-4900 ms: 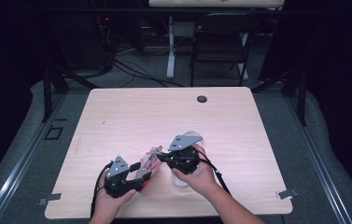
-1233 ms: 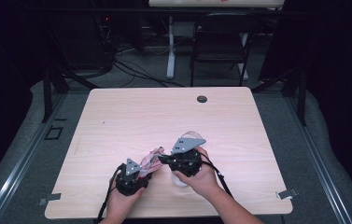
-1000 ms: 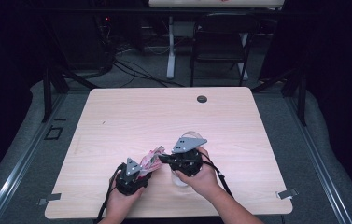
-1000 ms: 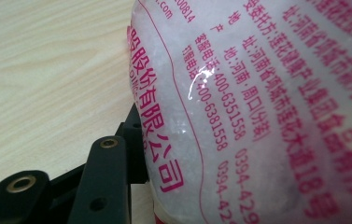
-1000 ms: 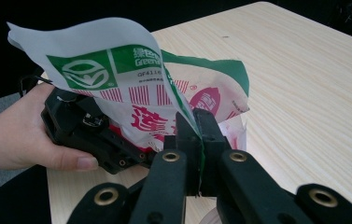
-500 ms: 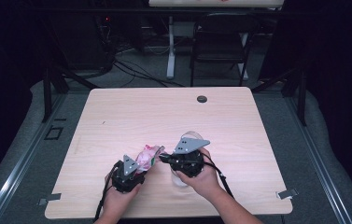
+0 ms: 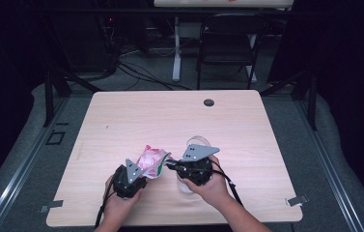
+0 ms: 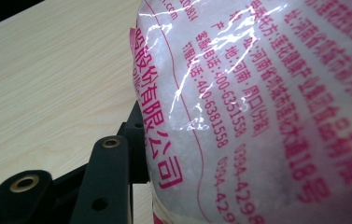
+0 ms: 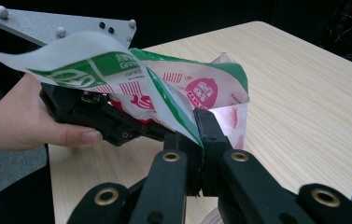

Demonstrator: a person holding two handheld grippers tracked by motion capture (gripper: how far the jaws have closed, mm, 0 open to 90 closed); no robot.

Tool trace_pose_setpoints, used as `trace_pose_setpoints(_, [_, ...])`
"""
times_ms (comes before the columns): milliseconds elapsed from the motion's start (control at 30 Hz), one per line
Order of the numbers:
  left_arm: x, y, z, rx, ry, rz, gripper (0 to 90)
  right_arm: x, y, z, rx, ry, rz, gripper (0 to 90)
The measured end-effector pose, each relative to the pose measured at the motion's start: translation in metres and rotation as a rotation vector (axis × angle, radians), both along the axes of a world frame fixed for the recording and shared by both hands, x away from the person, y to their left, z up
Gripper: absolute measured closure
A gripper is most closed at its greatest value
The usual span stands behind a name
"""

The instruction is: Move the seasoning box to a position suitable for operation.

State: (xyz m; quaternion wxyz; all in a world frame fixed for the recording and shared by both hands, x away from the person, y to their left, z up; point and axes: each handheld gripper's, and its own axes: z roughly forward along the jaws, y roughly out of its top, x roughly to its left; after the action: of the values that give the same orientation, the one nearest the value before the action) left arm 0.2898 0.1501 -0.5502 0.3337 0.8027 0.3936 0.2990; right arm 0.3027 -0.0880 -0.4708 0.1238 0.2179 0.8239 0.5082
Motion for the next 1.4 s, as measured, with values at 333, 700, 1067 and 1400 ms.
trace_pose_setpoints(333, [-0.001, 0.001, 0.001, -0.006, 0.001, 0.016, 57.9, -0.004, -0.002, -0.001, 0.009, -0.009, 0.006, 85.5])
trace_pose_setpoints(700, [-0.002, 0.001, 0.003, 0.008, -0.005, 0.014, 58.0, -0.009, -0.005, 0.002, -0.009, -0.046, 0.0, 76.3])
trace_pose_setpoints(1067, [-0.003, 0.0, 0.005, 0.043, -0.026, 0.017, 58.1, -0.017, -0.01, 0.007, -0.017, -0.086, -0.015, 69.4])
trace_pose_setpoints(1400, [-0.004, -0.003, 0.004, 0.054, -0.024, 0.008, 58.2, -0.025, -0.013, 0.013, -0.011, -0.103, 0.001, 68.8])
